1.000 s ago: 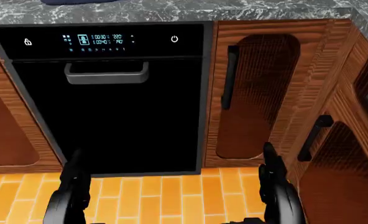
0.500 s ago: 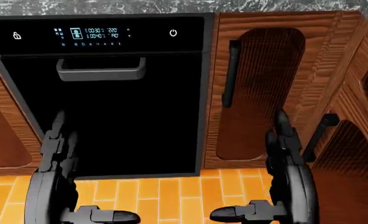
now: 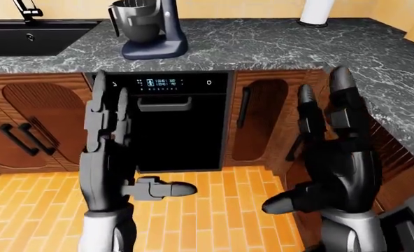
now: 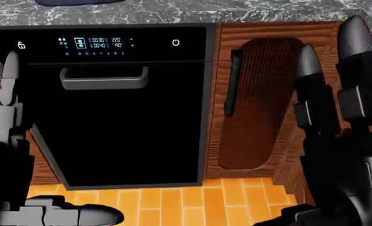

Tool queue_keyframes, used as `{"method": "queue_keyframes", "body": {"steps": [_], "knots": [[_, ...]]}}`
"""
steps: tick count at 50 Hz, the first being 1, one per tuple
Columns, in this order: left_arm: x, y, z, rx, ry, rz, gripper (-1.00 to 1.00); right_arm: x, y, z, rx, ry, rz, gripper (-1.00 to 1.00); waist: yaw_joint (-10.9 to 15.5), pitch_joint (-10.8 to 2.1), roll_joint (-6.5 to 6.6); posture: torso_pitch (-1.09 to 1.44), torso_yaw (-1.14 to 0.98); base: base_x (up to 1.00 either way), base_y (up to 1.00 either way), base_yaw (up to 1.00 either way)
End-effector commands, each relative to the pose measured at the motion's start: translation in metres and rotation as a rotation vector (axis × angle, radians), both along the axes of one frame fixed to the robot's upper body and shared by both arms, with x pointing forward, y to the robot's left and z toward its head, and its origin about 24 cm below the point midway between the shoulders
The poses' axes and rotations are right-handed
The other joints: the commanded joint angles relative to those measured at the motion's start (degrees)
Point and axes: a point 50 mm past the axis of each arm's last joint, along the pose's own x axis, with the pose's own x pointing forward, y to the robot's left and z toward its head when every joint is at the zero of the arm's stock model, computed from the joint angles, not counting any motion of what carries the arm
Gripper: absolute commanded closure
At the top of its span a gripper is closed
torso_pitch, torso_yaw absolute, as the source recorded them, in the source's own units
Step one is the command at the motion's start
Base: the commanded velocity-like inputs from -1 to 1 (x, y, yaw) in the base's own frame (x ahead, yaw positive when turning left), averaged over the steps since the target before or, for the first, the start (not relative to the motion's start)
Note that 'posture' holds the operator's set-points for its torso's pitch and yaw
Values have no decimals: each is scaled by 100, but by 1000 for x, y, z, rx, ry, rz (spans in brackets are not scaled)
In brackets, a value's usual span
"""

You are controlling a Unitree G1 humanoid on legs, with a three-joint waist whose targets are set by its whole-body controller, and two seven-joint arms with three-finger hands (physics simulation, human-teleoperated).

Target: Open the stand mixer head.

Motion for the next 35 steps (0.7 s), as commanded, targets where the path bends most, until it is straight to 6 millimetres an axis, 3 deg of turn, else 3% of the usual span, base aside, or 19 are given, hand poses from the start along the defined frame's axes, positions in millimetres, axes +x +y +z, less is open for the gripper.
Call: {"method": "queue_keyframes", "body": {"steps": [1, 7, 12, 35], "knots": [[-8, -1, 16, -8, -53, -13, -100, -7, 0, 13, 20, -34, 9, -100, 1, -56, 7, 0, 0, 0, 0, 0], [-19, -1, 35, -16, -95, -17, -100, -22, -2, 37, 43, -88, 24, -100, 19, -56, 6, 0, 0, 0, 0, 0], [-30, 0, 53, -29, -141, -27, -100, -26, -4, 45, 53, -118, 22, -100, 12, -30, 4, 0, 0, 0, 0, 0], [-33, 3, 63, -29, -182, -31, -100, -33, -4, 52, 48, -149, 38, -100, 19, 4, -18, 0, 0, 0, 0, 0]]}}
